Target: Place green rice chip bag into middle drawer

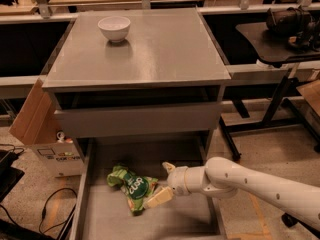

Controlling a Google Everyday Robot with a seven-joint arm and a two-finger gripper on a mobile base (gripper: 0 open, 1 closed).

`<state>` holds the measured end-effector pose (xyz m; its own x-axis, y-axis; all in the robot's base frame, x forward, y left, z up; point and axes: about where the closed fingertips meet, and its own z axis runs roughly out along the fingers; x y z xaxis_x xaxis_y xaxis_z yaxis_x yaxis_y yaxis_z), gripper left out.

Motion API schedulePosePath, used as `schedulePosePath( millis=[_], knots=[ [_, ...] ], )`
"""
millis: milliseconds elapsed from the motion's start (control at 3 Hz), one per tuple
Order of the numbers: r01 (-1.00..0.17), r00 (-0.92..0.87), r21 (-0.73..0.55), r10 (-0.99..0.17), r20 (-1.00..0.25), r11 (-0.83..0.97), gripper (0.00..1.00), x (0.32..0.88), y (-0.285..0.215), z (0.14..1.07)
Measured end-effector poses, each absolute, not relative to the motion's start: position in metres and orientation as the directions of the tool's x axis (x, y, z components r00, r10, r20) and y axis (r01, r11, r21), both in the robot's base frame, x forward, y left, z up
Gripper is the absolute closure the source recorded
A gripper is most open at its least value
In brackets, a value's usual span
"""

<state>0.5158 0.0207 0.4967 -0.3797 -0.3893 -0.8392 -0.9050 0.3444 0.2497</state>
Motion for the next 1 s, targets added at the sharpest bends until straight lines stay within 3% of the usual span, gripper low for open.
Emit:
schedulePosePath(
  millis=[667,1000],
  knots=[
    [-0.943,-0.326,0.226,-0.546,-0.772,0.245,0.0,0.51,0.012,0.485],
    [-0.946,-0.287,0.307,-0.708,-0.645,0.104,0.0,0.514,-0.002,0.385]
  ],
)
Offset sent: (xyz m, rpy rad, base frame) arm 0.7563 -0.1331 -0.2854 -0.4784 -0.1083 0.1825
